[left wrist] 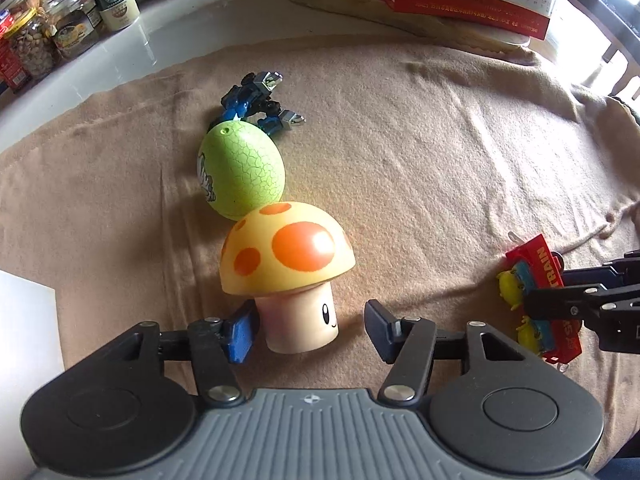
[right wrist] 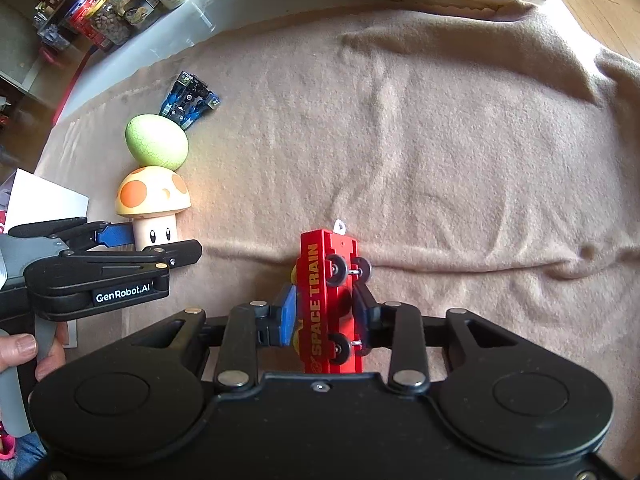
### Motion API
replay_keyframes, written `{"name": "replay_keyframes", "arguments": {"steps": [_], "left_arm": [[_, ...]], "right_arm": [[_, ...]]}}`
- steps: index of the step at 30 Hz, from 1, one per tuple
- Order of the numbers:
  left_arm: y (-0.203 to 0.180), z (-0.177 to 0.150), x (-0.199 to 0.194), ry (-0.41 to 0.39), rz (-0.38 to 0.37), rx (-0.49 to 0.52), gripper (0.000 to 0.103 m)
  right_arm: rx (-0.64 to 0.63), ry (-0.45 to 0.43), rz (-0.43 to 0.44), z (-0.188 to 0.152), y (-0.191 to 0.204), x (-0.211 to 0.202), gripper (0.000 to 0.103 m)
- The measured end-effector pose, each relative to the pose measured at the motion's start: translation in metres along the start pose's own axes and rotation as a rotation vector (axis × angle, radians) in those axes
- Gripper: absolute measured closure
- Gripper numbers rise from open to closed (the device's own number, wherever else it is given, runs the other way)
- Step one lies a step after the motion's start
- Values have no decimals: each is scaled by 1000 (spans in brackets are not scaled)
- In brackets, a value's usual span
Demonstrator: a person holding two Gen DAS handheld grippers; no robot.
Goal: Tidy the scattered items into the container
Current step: 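Grasp the spotted mushroom stem with the left tool while the right tool lifts the train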
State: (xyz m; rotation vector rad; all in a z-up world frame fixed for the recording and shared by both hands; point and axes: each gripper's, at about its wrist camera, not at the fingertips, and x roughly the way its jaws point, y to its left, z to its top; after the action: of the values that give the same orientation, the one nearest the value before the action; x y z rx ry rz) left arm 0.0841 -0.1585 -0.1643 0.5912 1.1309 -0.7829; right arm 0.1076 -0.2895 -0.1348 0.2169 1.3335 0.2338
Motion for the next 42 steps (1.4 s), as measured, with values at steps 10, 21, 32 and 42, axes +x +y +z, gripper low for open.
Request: {"name": "replay_keyframes", "arguments": {"steps": [10, 21, 32, 42], "left_arm": [[-11, 3, 2, 10, 8, 13, 64], [-28, -5, -1, 9, 55, 42, 64], [-29, -6, 2, 23, 65, 37, 62], [-30, -1, 6, 19, 94, 36, 45]], "right_arm": [[-36, 43, -67, -4, 0, 13, 52], [-194, 71, -248, -13, 36, 30, 29], [-101, 100, -229, -6, 12, 29, 17], [-91, 41, -214, -5, -1, 15, 80]]}}
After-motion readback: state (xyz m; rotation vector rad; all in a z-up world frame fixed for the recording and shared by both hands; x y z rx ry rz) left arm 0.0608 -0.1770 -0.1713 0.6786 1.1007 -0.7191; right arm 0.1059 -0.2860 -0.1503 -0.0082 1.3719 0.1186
